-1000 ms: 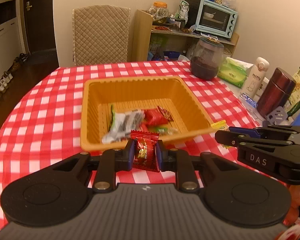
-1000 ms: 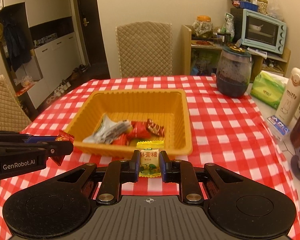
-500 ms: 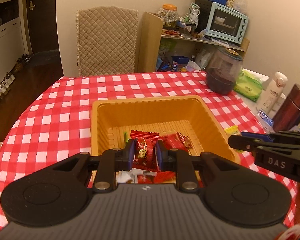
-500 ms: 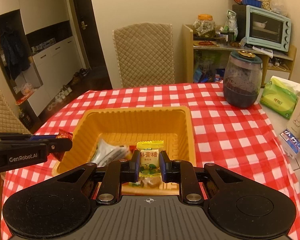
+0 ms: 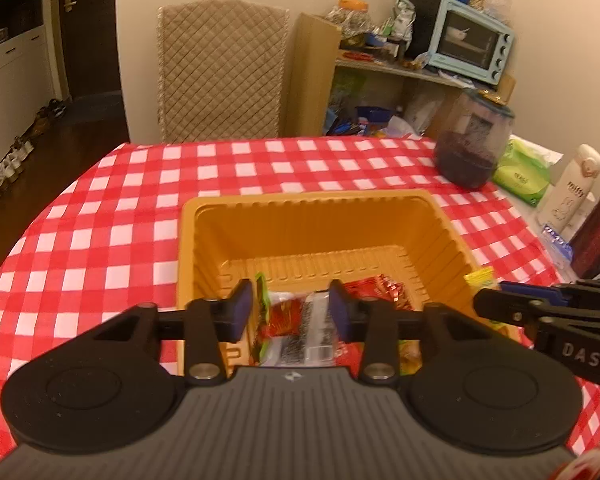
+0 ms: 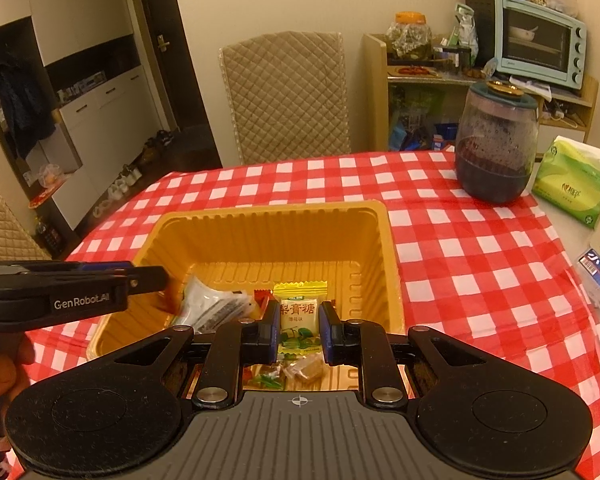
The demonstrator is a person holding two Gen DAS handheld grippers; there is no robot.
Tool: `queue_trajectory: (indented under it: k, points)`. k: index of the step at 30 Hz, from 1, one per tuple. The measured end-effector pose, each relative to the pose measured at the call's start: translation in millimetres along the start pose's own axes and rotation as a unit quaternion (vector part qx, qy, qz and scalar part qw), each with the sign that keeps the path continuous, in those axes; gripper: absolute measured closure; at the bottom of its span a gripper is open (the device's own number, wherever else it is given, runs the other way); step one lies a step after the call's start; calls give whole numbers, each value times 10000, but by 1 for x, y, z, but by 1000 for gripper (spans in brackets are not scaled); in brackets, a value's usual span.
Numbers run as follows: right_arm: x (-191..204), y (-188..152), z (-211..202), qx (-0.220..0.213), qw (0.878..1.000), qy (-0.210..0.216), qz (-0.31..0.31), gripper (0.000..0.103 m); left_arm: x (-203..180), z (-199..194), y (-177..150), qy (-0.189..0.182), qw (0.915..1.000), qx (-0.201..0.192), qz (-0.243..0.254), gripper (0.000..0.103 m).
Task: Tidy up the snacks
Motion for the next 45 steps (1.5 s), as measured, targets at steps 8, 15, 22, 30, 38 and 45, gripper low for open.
queue_trajectory:
  k: [8, 15, 22, 30, 38, 45]
  points:
    - [-6, -5, 8, 66, 10000, -22, 71, 82, 10, -12, -14, 10, 10000, -40, -27, 58]
    - [-5, 6, 11, -9, 9997, 82, 210, 82, 15, -30, -21, 55, 9998, -166, -8, 52]
    - [-19, 11, 13, -131, 9965, 308, 767, 39, 14, -45, -33, 169, 9995, -253, 129, 37]
    - [-34, -7, -7, -71, 9955, 120, 941, 39, 11, -70, -59, 284, 9991, -313, 74, 15]
    - [-32, -38, -40, 138, 9957, 29, 914, 38, 8, -99, -86, 294, 9991, -179, -243, 5]
    - [-15, -61, -79, 246, 9968, -4, 766, 30, -3, -137, -102, 409, 9976, -309, -460, 0]
Point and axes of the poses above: each gripper's, at about its wrist camera, not at the fingertips, and z roughly the way its jaws point, x to its left, y to its top, the point moved 1 cm from there along z, roughly the way its jaws point, and after that the axes turned 1 degree about -x, right-handed, at the moved point
